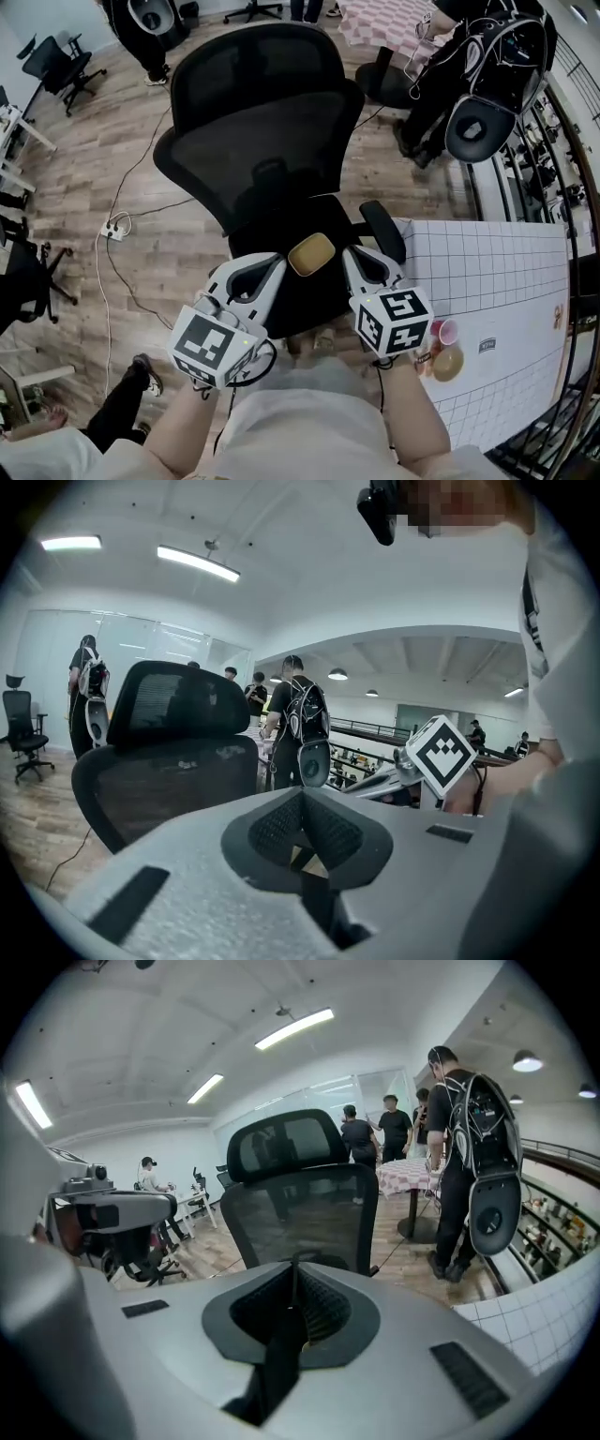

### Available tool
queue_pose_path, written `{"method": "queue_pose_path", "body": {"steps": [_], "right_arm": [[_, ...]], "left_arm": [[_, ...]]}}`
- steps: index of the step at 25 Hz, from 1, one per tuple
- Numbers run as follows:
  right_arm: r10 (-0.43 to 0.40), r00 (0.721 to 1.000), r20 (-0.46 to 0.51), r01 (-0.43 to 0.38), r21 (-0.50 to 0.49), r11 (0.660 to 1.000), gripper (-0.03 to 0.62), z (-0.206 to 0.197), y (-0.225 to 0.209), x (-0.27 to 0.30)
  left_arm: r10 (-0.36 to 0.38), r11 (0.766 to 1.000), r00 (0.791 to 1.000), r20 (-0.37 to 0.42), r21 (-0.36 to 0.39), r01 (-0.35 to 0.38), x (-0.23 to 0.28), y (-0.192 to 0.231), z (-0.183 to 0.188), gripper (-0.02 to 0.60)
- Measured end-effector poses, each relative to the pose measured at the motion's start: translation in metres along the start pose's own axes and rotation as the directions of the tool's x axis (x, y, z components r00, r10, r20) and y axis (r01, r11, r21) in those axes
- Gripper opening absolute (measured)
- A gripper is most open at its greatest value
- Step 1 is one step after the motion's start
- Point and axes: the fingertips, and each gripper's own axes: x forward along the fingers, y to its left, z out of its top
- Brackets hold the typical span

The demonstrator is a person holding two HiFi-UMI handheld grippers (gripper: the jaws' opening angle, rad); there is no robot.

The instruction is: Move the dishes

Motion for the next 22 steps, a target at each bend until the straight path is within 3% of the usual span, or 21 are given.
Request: {"method": "queue_pose_path", "body": {"steps": [6,15,18,22], "right_arm": [[-0.007,0.996,-0.084,0.014,0.081,0.997,0.028,-0.033,-0.014,0.044],[-0.026,0.981,-0.191,0.044,0.094,0.995,0.032,-0.089,-0.037,0.106],[-0.006,0.969,-0.245,0.029,0.092,0.995,0.093,-0.122,-0.04,0.128],[-0.011,0.947,-0.32,0.044,0.098,0.994,0.101,-0.169,-0.046,0.147]], "left_arm": [[0.007,0.999,0.997,-0.071,-0.035,-0.009,0.022,0.028,-0.038,0.014],[0.011,0.992,0.986,-0.165,-0.125,-0.032,0.066,0.068,-0.116,0.014],[0.017,0.989,0.981,-0.192,-0.142,-0.045,0.082,0.074,-0.145,0.014],[0.02,0.983,0.971,-0.238,-0.174,-0.063,0.095,0.078,-0.188,0.014]]}}
